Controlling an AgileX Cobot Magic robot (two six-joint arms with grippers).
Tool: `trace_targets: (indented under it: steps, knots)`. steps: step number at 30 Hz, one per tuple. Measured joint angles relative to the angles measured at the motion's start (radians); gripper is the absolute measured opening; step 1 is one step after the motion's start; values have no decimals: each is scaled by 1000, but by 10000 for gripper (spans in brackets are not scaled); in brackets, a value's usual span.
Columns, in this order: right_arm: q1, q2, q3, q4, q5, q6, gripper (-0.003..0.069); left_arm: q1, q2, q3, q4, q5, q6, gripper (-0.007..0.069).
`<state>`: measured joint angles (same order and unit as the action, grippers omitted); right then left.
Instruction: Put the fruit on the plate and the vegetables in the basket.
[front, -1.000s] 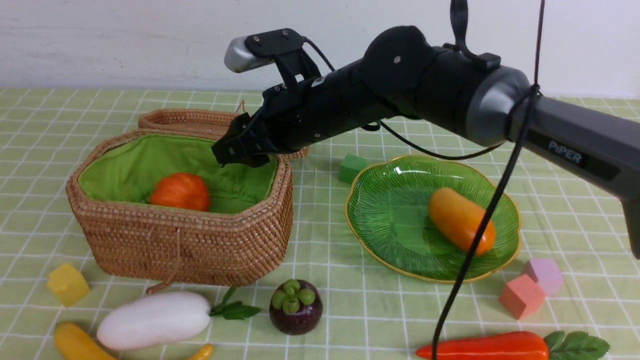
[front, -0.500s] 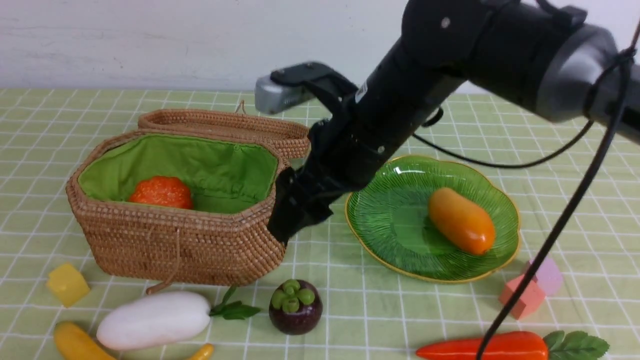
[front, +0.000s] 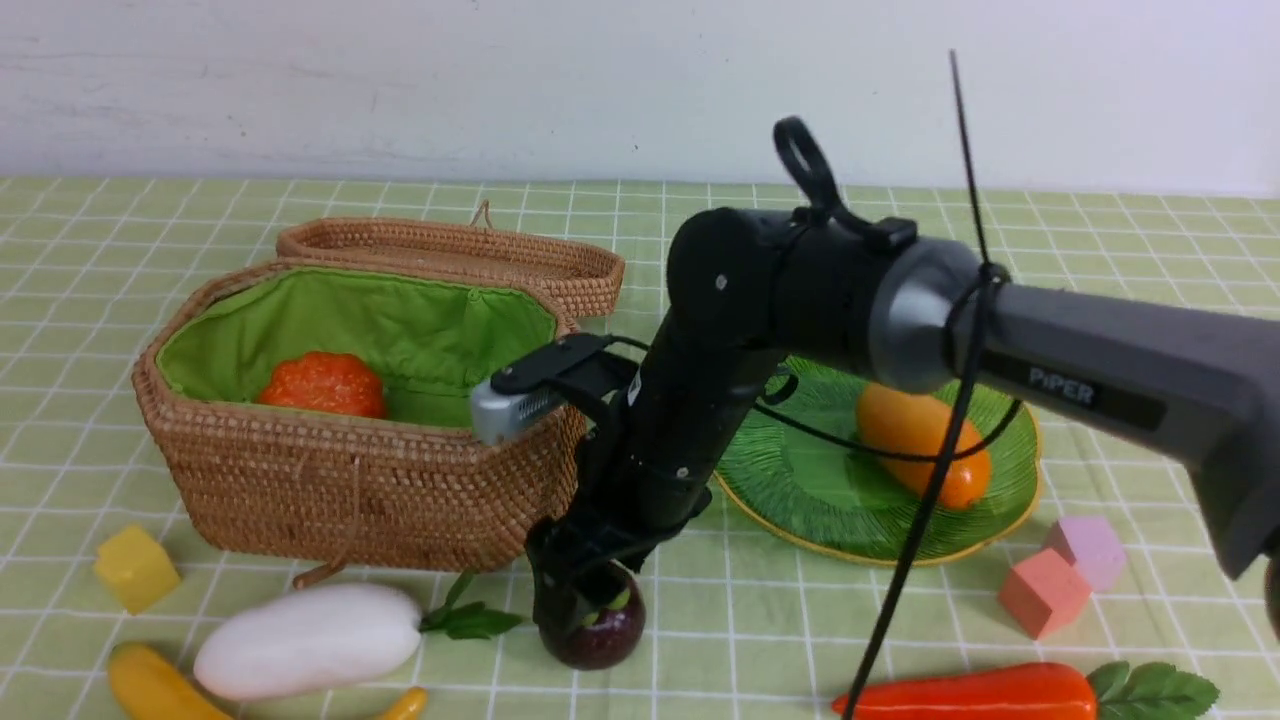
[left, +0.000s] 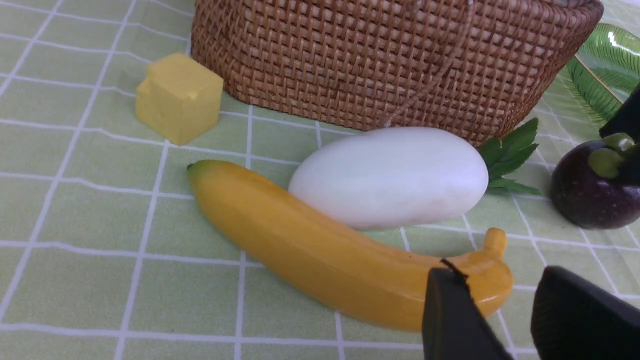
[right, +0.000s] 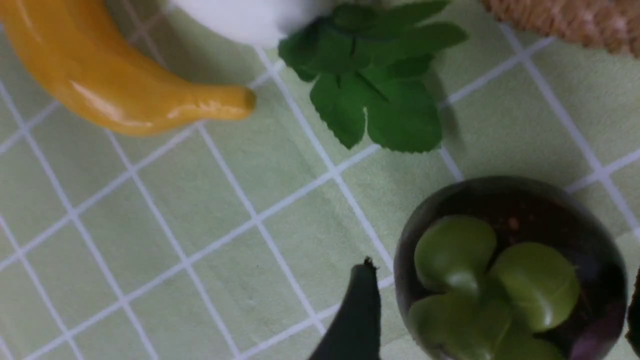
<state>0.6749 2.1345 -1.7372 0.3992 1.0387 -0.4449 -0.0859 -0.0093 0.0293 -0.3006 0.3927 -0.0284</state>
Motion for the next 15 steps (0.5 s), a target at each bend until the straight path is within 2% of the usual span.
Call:
trace_targets:
  steps: [5,11,15]
  knots:
    - [16,36,0,-29,2,0,662,0,0,0,0,0,0,239]
    - [16,52,0,-28,5,0,590,0,0,0,0,0,0,239]
    - [16,44,0,-29,39,-1,586,0,0,0,0,0,0,239]
